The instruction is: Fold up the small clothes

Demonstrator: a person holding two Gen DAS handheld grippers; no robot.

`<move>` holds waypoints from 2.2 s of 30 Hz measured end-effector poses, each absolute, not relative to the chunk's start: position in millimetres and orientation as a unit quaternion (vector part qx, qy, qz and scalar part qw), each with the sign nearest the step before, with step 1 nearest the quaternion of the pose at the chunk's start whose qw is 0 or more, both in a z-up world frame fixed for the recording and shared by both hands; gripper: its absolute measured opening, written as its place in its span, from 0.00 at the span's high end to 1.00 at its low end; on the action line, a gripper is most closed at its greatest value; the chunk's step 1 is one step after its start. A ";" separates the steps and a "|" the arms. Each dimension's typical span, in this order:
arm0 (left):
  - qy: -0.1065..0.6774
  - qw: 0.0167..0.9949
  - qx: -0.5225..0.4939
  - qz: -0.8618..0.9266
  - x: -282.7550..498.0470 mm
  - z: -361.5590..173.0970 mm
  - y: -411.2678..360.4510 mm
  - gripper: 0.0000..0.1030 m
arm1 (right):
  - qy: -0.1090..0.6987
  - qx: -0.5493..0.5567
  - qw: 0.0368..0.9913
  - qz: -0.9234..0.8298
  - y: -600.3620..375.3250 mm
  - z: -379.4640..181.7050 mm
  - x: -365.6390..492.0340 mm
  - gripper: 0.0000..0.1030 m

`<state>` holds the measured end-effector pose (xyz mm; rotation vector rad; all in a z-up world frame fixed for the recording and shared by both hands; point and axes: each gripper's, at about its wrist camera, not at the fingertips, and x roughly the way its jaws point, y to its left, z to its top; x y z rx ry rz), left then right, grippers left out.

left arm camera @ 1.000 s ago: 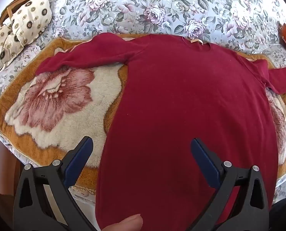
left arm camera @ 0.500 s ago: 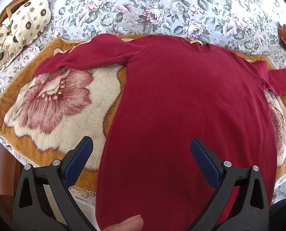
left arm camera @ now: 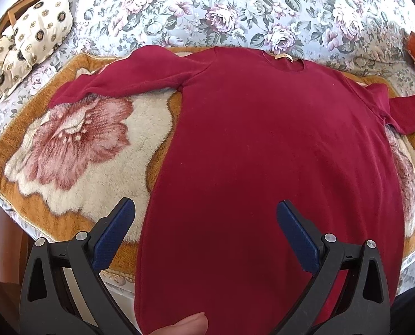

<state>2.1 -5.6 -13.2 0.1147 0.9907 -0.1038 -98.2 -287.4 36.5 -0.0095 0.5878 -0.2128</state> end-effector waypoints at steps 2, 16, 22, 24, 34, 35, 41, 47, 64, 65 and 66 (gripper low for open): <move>0.477 0.876 0.053 -0.051 2.0 -14.0 -5.8 0.01 | 0.291 0.000 0.951 -0.104 -289.3 36.0 -98.4 0.37; 0.485 0.872 0.052 -0.048 3.7 -21.6 -3.4 0.01 | 0.297 -0.005 0.950 -0.095 -285.1 33.4 -94.3 0.37; 0.485 0.872 0.053 -0.047 3.8 -20.9 -2.7 0.01 | 0.328 -0.016 0.938 -0.108 -286.5 22.6 -89.2 0.37; 0.484 0.872 0.053 -0.048 2.9 -20.2 -2.7 0.01 | 0.337 -0.004 0.935 -0.106 -289.9 20.0 -88.2 0.37; 0.486 0.871 0.054 -0.047 1.4 -19.9 -3.4 0.01 | 0.369 -0.007 0.922 -0.119 -294.5 6.9 -83.2 0.37; 0.486 0.871 0.053 -0.047 1.3 -19.9 -3.5 0.01 | 0.368 -0.006 0.922 -0.119 -294.4 7.6 -83.0 0.37; 0.488 0.870 0.054 -0.047 3.1 -23.5 -3.5 0.01 | 0.363 -0.009 0.925 -0.115 -291.0 10.5 -82.7 0.37; 0.488 0.870 0.054 -0.046 5.2 -24.1 -2.0 0.01 | 0.360 -0.009 0.927 -0.107 -284.7 11.5 -79.2 0.37; 0.488 0.870 0.053 -0.045 7.9 -18.9 -1.2 0.01 | 0.334 -0.008 0.937 -0.099 -274.5 18.3 -78.5 0.37; 0.488 0.870 0.052 -0.044 8.1 -17.9 -1.4 0.01 | 0.332 -0.009 0.938 -0.099 -274.4 18.6 -78.5 0.37; 0.487 0.871 0.052 -0.044 8.1 -18.0 -1.3 0.01 | 0.331 -0.009 0.938 -0.098 -274.7 18.9 -79.4 0.37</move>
